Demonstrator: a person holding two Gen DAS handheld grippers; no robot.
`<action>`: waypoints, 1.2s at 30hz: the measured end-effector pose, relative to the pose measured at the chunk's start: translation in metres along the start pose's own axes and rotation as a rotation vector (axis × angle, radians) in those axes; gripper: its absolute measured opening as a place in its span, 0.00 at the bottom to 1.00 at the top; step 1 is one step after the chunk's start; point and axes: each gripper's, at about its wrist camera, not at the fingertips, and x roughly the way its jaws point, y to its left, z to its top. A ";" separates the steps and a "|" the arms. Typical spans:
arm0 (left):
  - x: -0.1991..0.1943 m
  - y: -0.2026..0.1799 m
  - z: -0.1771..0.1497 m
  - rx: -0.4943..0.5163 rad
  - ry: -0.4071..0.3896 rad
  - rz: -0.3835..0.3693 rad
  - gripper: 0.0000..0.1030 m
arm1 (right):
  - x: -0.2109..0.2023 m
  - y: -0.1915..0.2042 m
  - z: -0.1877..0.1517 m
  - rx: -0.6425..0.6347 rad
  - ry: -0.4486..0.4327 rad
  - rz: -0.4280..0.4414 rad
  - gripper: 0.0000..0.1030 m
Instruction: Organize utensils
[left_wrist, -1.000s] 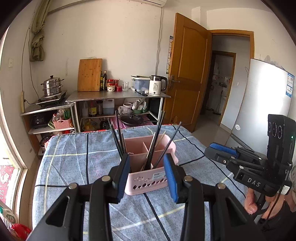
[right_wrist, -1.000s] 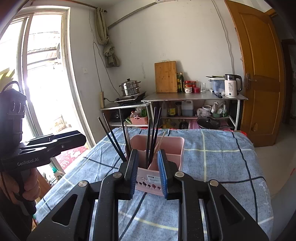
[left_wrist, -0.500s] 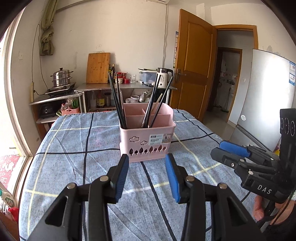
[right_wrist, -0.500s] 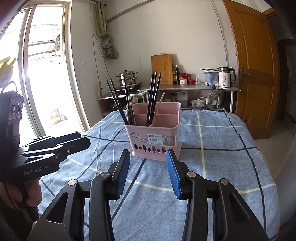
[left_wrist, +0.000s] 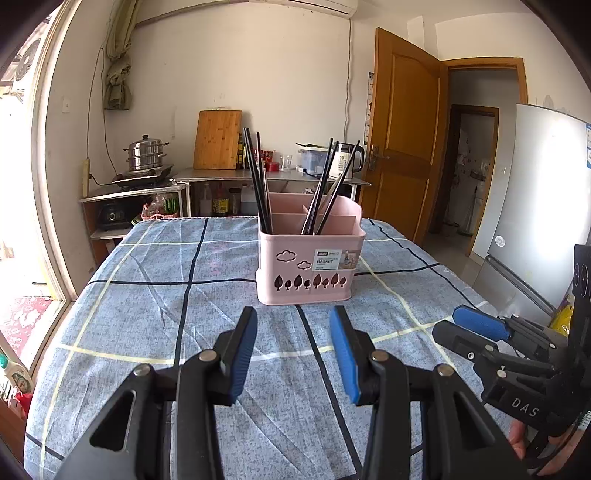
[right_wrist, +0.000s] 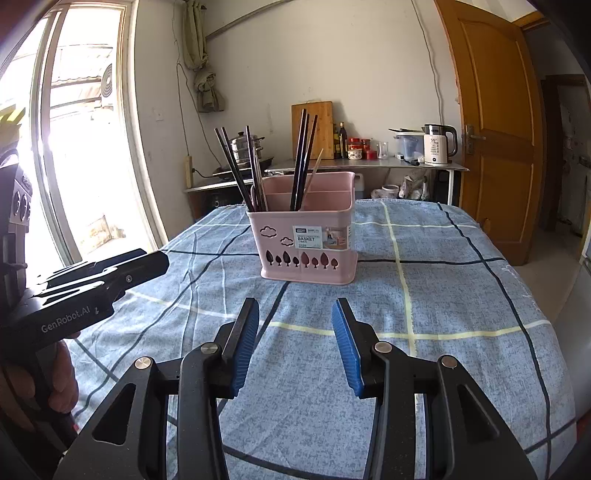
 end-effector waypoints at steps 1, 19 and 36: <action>0.001 -0.001 -0.002 0.003 0.001 0.002 0.41 | 0.001 0.001 -0.002 -0.006 0.005 -0.005 0.41; 0.006 -0.008 -0.012 0.018 0.012 0.019 0.41 | -0.001 0.000 -0.006 -0.006 0.004 -0.045 0.41; 0.005 -0.010 -0.014 0.019 0.012 0.019 0.41 | -0.001 0.002 -0.006 -0.009 0.003 -0.041 0.41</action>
